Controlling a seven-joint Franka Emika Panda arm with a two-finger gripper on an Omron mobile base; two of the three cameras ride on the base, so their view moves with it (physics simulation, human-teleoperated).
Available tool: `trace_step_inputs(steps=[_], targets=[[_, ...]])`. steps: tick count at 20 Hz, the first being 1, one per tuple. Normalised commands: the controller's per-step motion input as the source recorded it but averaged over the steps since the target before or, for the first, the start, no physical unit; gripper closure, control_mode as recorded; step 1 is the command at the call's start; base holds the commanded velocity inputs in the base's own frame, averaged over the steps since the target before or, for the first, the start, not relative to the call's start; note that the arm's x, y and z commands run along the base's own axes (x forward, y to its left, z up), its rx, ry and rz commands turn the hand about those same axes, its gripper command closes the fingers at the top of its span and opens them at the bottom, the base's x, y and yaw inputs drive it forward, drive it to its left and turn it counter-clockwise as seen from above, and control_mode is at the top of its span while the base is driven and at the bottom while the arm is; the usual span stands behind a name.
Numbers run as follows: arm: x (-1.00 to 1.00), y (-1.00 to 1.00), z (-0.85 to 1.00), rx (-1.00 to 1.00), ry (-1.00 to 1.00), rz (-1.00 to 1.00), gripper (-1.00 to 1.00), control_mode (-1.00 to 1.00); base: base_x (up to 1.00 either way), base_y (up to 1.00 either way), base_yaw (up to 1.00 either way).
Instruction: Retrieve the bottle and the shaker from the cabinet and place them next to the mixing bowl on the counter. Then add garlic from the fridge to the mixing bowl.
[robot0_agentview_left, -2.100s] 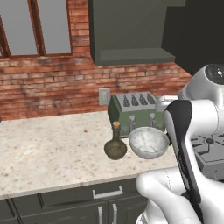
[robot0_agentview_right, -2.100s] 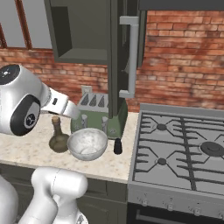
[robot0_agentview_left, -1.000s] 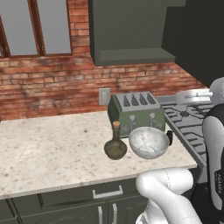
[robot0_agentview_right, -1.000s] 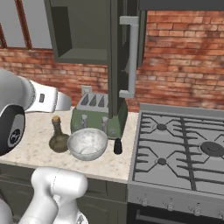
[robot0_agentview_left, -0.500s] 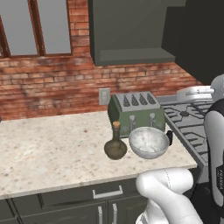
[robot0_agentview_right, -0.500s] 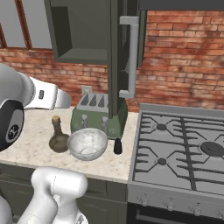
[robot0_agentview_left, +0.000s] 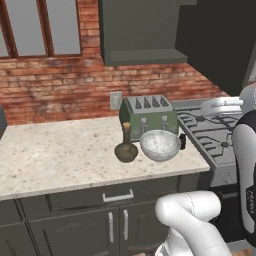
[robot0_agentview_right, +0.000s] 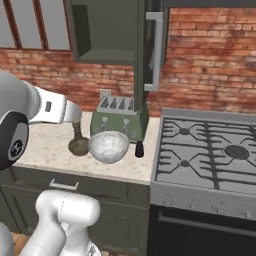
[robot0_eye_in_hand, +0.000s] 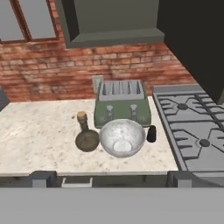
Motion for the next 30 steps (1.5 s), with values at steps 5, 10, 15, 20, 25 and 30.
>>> trace_step_inputs(steps=[5, 10, 15, 20, 25, 30], targets=[[0.00, 0.00, 0.00, 0.00, 0.00, 0.00, -1.00, 1.00, -0.98, 0.13, 0.00], [0.00, 0.00, 0.00, 0.00, 0.00, 0.00, -1.00, 1.00, -0.27, 0.57, 0.30], [0.00, 0.00, 0.00, 0.00, 0.00, 0.00, -1.00, 1.00, 0.00, 0.43, 0.97], [0.00, 0.00, 0.00, 0.00, 0.00, 0.00, -1.00, 1.00, 0.01, 0.25, 1.00], [0.00, 0.00, 0.00, 0.00, 0.00, 0.00, -1.00, 1.00, 0.03, 0.22, 1.00], [0.00, 0.00, 0.00, 0.00, 0.00, 0.00, -1.00, 1.00, 0.02, 0.23, 1.00]])
